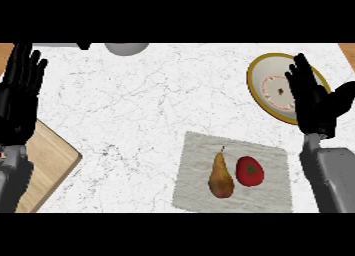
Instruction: Pick the tomato from the placemat and place it in the bowl
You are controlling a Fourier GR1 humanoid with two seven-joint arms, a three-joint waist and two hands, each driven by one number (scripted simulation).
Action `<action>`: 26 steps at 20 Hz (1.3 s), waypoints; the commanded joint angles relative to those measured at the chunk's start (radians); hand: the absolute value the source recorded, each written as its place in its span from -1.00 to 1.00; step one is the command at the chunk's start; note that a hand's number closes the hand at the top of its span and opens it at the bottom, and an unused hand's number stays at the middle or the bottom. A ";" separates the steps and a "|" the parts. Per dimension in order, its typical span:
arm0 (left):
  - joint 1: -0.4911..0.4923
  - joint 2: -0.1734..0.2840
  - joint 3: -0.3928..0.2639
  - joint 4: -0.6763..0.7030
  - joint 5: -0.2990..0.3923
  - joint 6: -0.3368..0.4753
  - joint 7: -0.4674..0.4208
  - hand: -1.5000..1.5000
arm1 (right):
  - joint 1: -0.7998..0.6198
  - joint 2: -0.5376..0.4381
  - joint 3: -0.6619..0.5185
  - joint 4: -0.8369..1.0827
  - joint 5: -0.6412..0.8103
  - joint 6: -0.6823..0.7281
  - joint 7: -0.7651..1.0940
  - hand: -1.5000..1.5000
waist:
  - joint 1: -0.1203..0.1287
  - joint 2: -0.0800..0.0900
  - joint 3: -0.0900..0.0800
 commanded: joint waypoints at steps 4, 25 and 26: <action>0.086 -0.079 -0.113 0.028 -0.057 -0.002 -0.008 0.00 | 0.145 0.051 0.291 -0.117 0.134 0.095 0.060 1.00 | -0.044 0.012 -0.001; 0.124 -0.144 -0.164 0.122 -0.052 -0.093 -0.039 0.00 | 0.696 0.031 0.445 -0.848 0.864 -0.284 0.233 -1.00 | -0.044 0.017 -0.001; 0.176 -0.160 -0.197 0.068 -0.077 -0.063 -0.026 0.00 | 0.737 0.035 0.484 -0.904 0.924 -0.261 0.288 -1.00 | -0.040 0.015 -0.001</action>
